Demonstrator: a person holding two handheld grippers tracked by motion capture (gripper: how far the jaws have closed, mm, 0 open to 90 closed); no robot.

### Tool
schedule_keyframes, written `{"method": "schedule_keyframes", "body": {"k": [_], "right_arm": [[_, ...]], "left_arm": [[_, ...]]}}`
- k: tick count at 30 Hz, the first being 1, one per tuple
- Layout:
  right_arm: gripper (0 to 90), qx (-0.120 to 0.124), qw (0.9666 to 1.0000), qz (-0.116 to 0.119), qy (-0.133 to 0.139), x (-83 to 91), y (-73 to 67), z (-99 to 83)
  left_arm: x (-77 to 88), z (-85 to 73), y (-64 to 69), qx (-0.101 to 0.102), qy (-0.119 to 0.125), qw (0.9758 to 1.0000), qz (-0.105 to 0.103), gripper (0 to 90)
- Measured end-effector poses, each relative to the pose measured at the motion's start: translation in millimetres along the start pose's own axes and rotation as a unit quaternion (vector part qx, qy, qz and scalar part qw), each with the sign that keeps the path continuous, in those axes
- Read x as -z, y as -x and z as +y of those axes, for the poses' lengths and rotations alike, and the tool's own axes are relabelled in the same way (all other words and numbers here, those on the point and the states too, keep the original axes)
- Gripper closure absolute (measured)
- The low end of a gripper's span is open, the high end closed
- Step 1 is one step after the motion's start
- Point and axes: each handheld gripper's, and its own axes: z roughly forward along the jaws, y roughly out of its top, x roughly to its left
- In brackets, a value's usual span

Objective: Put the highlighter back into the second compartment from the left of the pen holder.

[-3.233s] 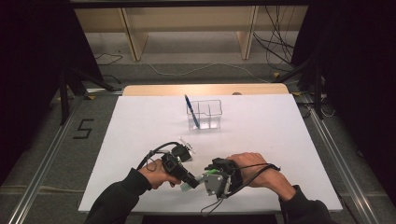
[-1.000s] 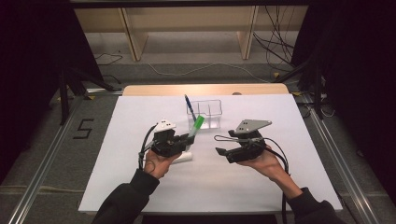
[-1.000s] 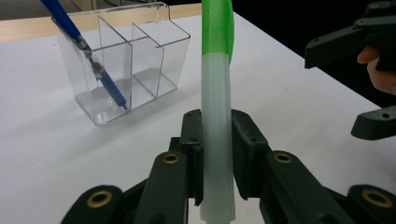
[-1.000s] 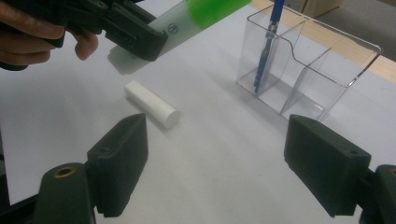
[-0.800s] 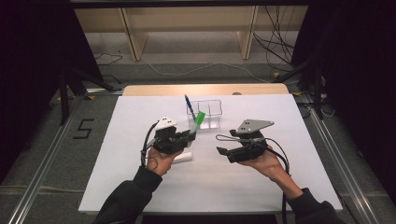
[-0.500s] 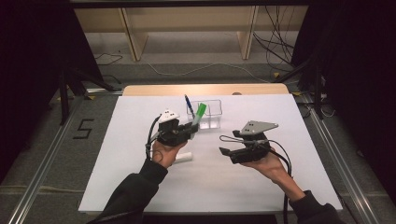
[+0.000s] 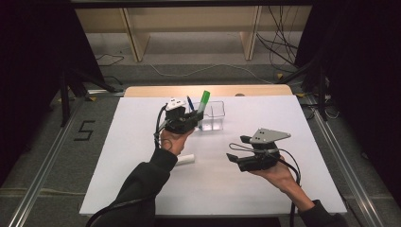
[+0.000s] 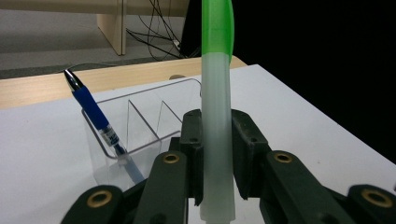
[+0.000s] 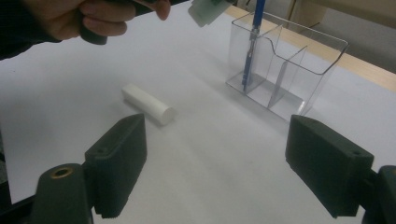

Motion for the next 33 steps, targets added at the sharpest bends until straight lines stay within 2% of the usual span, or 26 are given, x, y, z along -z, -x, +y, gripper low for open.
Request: {"method": "schedule_keyframes", "body": {"k": [9, 15, 25, 33], "right_arm": [[21.7, -0.002, 1.0000, -0.003, 0.003, 7.0, 0.3, -5.2], [21.6, -0.001, 1.0000, -0.001, 0.003, 8.4, -1.4, -8.5], [21.6, 0.002, 0.9999, 0.006, 0.009, 11.8, -3.0, -9.8], [21.8, 0.004, 0.9999, 0.008, 0.008, 12.1, -3.5, -10.3]], "left_arm": [[-19.6, 8.3, -0.6, -0.003, -0.009, 0.9999, 0.011, 76.4], [-33.6, 12.8, -1.8, 0.003, -0.009, 0.9997, 0.021, 76.5], [-54.5, 21.8, -4.6, 0.007, -0.001, 0.9992, 0.039, 76.4], [-69.4, 21.9, -8.0, 0.013, 0.004, 0.9982, 0.058, 76.4]]}}
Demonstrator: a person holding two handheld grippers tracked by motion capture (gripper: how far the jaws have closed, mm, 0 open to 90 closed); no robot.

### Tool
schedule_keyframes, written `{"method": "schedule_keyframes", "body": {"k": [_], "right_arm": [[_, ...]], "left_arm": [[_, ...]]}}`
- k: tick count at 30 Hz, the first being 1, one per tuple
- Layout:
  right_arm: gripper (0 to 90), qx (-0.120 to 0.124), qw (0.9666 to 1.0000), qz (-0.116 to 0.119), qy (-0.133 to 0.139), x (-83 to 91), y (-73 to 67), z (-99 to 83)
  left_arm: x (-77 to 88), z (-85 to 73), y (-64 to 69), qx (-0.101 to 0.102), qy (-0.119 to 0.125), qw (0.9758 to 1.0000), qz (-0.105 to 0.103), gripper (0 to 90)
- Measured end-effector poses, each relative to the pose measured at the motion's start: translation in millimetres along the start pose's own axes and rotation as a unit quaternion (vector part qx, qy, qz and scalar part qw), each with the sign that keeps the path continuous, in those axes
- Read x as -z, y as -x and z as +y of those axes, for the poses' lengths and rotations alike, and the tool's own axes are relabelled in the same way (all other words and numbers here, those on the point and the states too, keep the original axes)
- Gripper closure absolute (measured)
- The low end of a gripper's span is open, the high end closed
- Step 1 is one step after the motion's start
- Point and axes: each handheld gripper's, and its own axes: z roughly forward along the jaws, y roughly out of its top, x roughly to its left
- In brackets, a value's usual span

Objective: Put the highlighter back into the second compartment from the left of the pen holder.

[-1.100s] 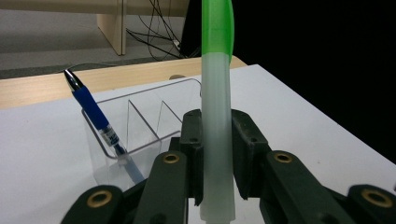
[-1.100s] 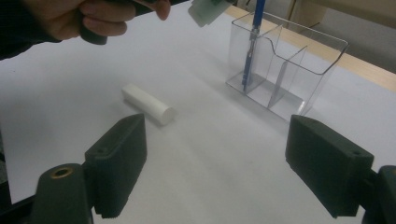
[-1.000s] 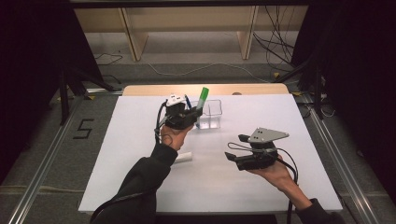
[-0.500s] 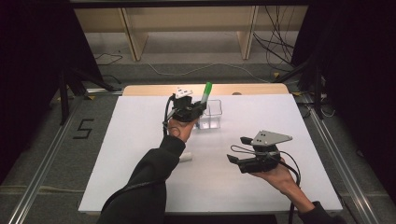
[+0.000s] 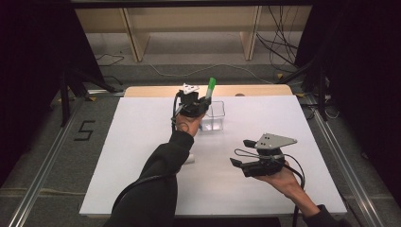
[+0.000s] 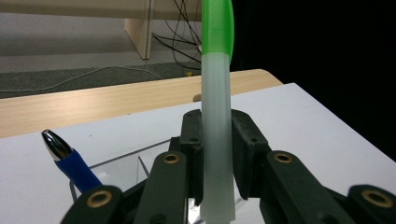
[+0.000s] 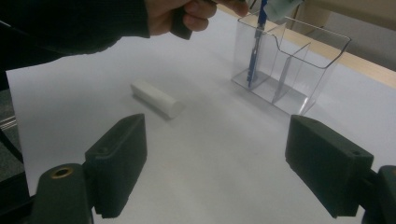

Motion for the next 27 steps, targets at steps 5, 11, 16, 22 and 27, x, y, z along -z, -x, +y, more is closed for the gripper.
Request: {"method": "schedule_keyframes", "body": {"k": [5, 11, 16, 22, 27], "right_arm": [[21.9, 0.001, 1.0000, 0.001, 0.003, 0.6, 0.2, 0.0], [22.1, 0.002, 1.0000, 0.002, 0.004, 1.0, 0.4, -0.2], [22.2, 0.005, 1.0000, 0.004, 0.005, 1.3, 0.0, -0.1], [22.4, 0.005, 1.0000, 0.005, 0.005, 1.5, 0.5, -0.2], [22.5, 0.006, 1.0000, 0.005, 0.004, 1.8, 0.4, 0.0]], "left_arm": [[-6.2, -1.7, -1.6, -0.001, -0.005, 0.9999, 0.010, 76.4], [-11.1, -3.0, -1.0, -0.001, -0.008, 0.9998, 0.019, 76.4], [-13.8, -3.9, -3.7, -0.001, -0.010, 0.9996, 0.027, 76.3], [-16.2, -5.2, -4.2, -0.003, -0.015, 0.9994, 0.032, 76.3], [-19.2, -5.5, -2.4, -0.003, -0.017, 0.9993, 0.035, 76.3]]}}
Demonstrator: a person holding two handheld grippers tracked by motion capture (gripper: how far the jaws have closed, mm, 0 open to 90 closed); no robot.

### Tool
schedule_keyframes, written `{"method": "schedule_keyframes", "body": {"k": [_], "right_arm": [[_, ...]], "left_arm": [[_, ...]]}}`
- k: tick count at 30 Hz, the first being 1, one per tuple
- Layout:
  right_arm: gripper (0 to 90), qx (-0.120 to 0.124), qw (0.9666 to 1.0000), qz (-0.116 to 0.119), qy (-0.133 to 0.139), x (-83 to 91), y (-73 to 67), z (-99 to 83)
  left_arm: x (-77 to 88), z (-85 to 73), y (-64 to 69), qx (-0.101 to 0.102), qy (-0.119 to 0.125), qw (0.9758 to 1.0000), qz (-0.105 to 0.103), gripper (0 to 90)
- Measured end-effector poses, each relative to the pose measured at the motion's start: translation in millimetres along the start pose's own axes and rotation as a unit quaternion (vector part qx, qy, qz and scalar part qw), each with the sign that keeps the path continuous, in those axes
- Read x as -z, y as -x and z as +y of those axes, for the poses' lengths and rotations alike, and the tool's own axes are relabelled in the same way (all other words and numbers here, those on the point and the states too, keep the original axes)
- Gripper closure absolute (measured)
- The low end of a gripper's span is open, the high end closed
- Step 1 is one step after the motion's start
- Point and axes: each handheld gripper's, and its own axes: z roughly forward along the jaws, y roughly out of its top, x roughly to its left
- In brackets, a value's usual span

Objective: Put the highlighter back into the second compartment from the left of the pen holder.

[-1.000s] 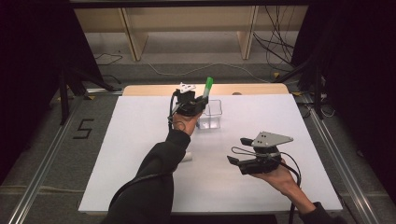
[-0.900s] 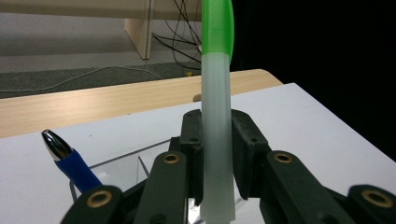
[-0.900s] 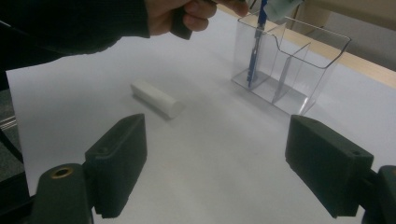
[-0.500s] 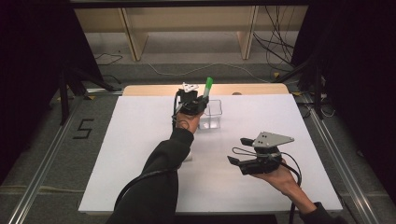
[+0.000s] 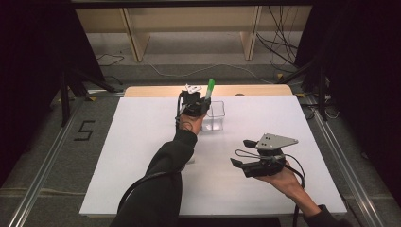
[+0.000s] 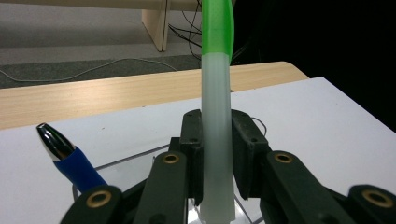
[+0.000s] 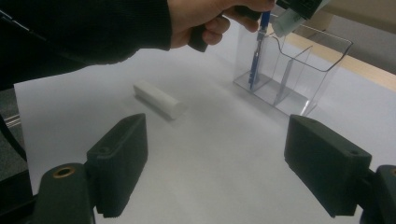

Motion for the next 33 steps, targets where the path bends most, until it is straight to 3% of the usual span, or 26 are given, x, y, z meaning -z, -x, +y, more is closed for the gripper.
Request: {"method": "schedule_keyframes", "body": {"k": [27, 33], "right_arm": [[23.2, -0.001, 1.0000, 0.005, 0.004, 1.0, 0.4, 0.2], [23.4, -0.001, 1.0000, 0.007, 0.002, 1.2, 0.8, 0.2]], "left_arm": [[-11.8, -6.4, 1.3, 0.000, -0.026, 0.9995, 0.017, 75.8], [-12.1, -7.6, 1.9, -0.006, -0.045, 0.9988, 0.017, 74.7]]}}
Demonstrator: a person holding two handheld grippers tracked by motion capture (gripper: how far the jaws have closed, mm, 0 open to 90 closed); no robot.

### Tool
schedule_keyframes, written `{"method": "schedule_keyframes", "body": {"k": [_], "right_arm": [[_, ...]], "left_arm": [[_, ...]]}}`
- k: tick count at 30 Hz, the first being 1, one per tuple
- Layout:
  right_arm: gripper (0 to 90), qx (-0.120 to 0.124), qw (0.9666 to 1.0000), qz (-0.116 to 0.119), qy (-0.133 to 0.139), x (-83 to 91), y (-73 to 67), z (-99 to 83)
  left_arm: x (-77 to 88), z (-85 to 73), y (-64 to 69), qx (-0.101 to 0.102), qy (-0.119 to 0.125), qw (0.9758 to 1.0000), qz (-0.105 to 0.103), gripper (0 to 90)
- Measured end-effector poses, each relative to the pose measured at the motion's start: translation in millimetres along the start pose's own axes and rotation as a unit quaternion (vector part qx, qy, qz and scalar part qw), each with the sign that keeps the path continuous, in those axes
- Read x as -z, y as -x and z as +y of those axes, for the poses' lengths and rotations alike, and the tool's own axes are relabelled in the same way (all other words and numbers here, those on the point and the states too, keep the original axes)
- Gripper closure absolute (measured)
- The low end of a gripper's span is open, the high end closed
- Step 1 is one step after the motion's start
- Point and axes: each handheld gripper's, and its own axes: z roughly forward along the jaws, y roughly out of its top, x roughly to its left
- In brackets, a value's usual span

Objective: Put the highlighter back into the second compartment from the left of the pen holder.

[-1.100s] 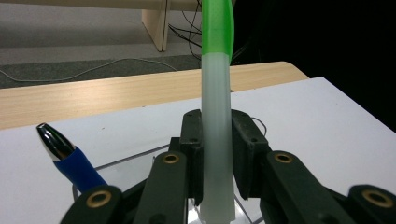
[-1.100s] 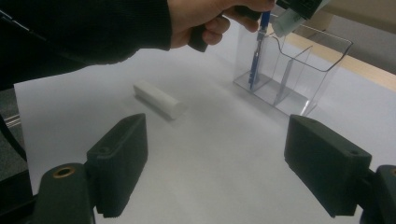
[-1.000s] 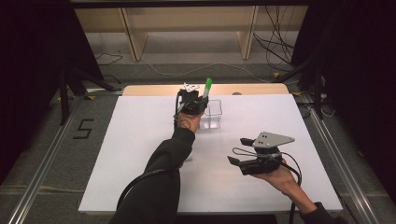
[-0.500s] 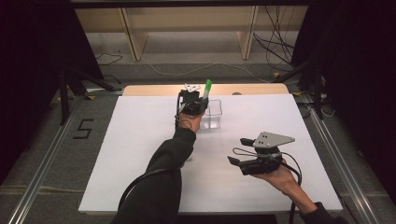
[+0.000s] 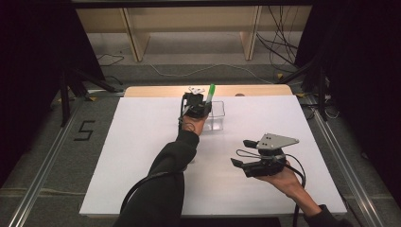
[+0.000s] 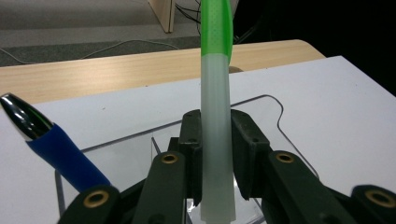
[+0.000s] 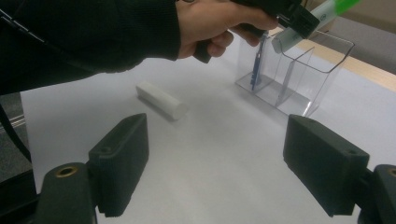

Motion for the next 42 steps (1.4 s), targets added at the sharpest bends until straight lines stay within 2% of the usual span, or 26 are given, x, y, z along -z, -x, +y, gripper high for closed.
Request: {"method": "schedule_keyframes", "body": {"k": [3, 6, 11, 14, 16, 20, 25, 30, 32, 36, 42], "right_arm": [[23.4, 0.000, 1.0000, -0.001, -0.001, -0.1, -0.1, 0.0], [23.4, 0.000, 1.0000, -0.001, -0.002, -0.4, 0.2, -0.2], [23.3, 0.002, 1.0000, -0.001, -0.005, -1.2, -0.5, -0.1], [23.2, 0.002, 1.0000, 0.000, -0.004, -2.2, -0.5, -0.1], [23.1, 0.002, 1.0000, 0.000, -0.003, -2.3, -0.5, -0.1], [22.9, 0.002, 1.0000, 0.000, -0.004, -2.7, -0.7, 0.0], [22.8, 0.002, 1.0000, 0.001, -0.006, -3.4, -1.1, 0.1], [22.8, 0.002, 1.0000, 0.000, -0.007, -3.0, -1.4, 0.3], [22.8, 0.001, 1.0000, -0.001, -0.006, -3.3, -1.3, 0.2], [22.7, 0.000, 1.0000, 0.000, -0.008, -3.0, -1.7, 0.4], [22.7, 0.000, 1.0000, 0.000, -0.006, -3.0, -1.7, 0.4]], "left_arm": [[5.3, 2.5, 2.3, 0.000, 0.000, 1.0000, 0.002, 59.1], [13.5, 8.8, 2.9, -0.006, 0.003, 0.9999, 0.011, 54.6], [30.1, 19.1, 1.9, -0.014, 0.011, 0.9998, 0.006, 41.7], [41.1, 22.4, 3.9, -0.025, 0.017, 0.9995, 0.001, 38.6], [48.4, 24.5, 4.2, -0.023, 0.018, 0.9995, -0.007, 37.2], [63.7, 26.0, 2.6, -0.031, 0.006, 0.9993, -0.022, 33.9], [80.0, 24.3, -2.1, -0.027, -0.004, 0.9986, -0.046, 30.3], [96.1, 19.9, -6.2, -0.035, -0.006, 0.9975, -0.061, 28.5], [101.5, 18.2, -8.8, -0.044, -0.010, 0.9969, -0.065, 27.9], [109.4, 13.2, -13.0, -0.042, -0.010, 0.9964, -0.073, 27.0], [115.7, 3.5, -18.0, -0.051, -0.018, 0.9953, -0.081, 26.1]]}}
